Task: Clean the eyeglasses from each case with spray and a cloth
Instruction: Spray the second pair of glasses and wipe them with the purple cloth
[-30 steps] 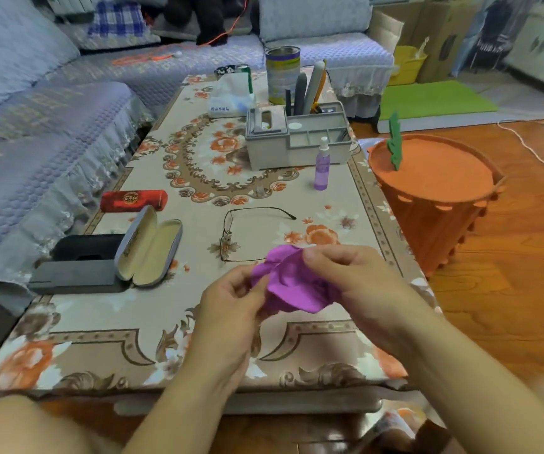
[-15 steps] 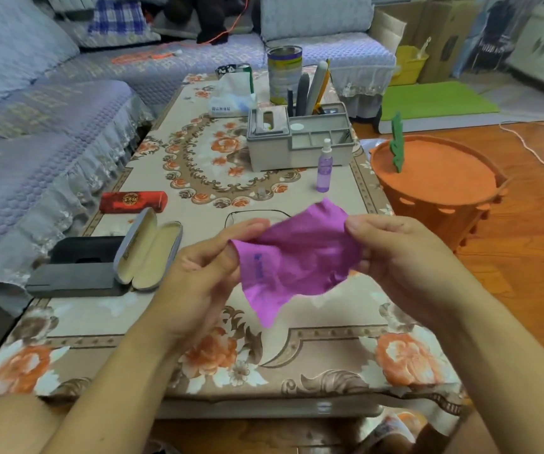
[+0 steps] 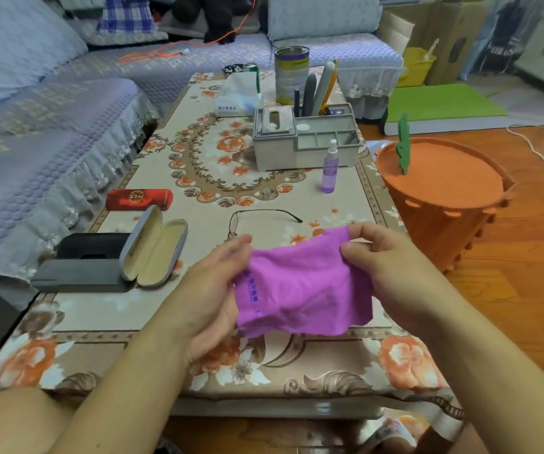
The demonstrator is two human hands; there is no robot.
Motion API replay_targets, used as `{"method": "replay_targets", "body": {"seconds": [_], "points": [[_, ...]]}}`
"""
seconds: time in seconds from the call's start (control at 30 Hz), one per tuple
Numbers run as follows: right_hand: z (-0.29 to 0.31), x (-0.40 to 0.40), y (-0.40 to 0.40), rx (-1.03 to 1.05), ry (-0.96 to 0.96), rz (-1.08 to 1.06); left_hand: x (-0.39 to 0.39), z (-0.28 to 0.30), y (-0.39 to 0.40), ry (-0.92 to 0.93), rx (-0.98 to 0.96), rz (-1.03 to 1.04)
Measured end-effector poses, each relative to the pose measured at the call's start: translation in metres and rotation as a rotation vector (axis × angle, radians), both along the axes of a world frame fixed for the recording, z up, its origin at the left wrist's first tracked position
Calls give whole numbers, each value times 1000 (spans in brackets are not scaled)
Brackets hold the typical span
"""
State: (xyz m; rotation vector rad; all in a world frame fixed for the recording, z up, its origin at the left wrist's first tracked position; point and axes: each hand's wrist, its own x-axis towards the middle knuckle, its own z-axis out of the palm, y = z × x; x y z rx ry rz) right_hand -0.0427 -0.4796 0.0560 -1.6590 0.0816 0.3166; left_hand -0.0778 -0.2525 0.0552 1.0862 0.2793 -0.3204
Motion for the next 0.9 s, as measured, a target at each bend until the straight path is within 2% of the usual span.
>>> {"method": "replay_targets", "body": {"seconds": [0.07,0.13,0.17,0.23,0.3,0.33,0.4,0.47,0.53,0.57,0.63,0.7,0.77,0.9], "points": [[0,2,-7,-97,-13,61,2,6,3,-99,199,-50],[4,4,-7,-197,-123,161,8,24,4,-217,338,-234],[5,4,-2,-126,-143,292,12,33,5,-263,400,-367],[-2,1,13,132,-51,610,22,48,1,-317,510,-642],[-7,-5,23,255,42,692,34,57,3,-320,578,-804],[-6,-7,24,268,61,671,39,60,6,-314,583,-807],[-8,-7,21,317,75,590,42,55,14,-259,432,-678],[-6,-4,18,404,130,466,30,32,17,-61,11,-540],[-8,0,16,400,163,327,5,-3,12,112,-445,-431],[-10,3,16,344,170,263,-6,-18,7,168,-571,-346],[-14,8,12,207,189,167,-16,-37,-1,201,-609,-127],[-15,11,6,143,216,113,-18,-39,-4,179,-373,132],[-14,13,0,119,230,79,-16,-37,-2,140,-104,230],[-12,11,7,-48,85,-35,-14,-22,2,-85,877,124]]}}
